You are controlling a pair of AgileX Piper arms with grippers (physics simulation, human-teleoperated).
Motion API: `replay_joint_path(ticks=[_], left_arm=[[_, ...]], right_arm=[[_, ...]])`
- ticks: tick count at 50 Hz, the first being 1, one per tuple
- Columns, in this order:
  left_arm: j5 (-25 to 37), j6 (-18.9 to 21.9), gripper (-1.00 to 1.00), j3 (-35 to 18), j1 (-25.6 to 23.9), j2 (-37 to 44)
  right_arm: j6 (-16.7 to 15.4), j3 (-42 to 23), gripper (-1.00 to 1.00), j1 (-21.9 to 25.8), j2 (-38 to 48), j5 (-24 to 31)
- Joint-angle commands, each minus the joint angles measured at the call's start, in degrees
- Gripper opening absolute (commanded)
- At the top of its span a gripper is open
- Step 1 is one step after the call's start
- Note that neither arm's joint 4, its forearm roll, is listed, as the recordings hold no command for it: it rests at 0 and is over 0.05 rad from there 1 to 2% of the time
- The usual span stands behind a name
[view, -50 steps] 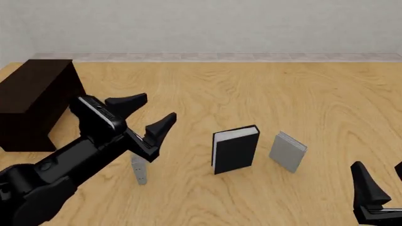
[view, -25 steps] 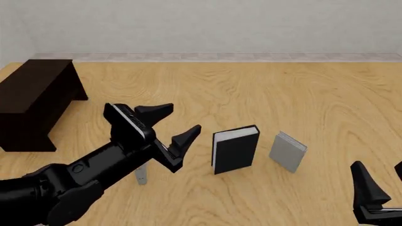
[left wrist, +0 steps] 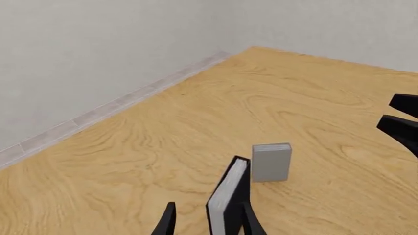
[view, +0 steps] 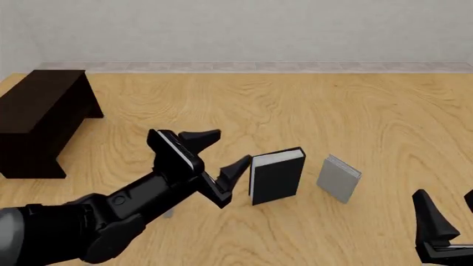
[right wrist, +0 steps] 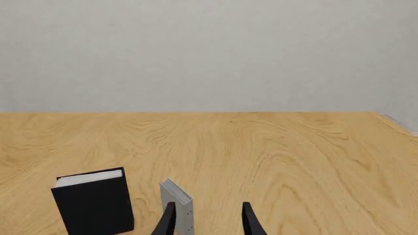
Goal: Pick up the book in the middle and place it on the cabinet shelf.
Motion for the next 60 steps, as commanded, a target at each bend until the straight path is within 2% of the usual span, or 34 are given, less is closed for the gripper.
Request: replay_joint_path(ticks=[1, 60], left_arm=[[-1.9, -0.3, 1.00, -1.0, -0.8, 3.1], [-5.4, -3.1, 1.00, -8.7, -2.2, 19.6]], right_arm=[[0.0, 0.0, 1.00, 0.0, 0.0, 0.0], [0.0, 0.0, 1.00, 0.0, 0.0, 0.0]])
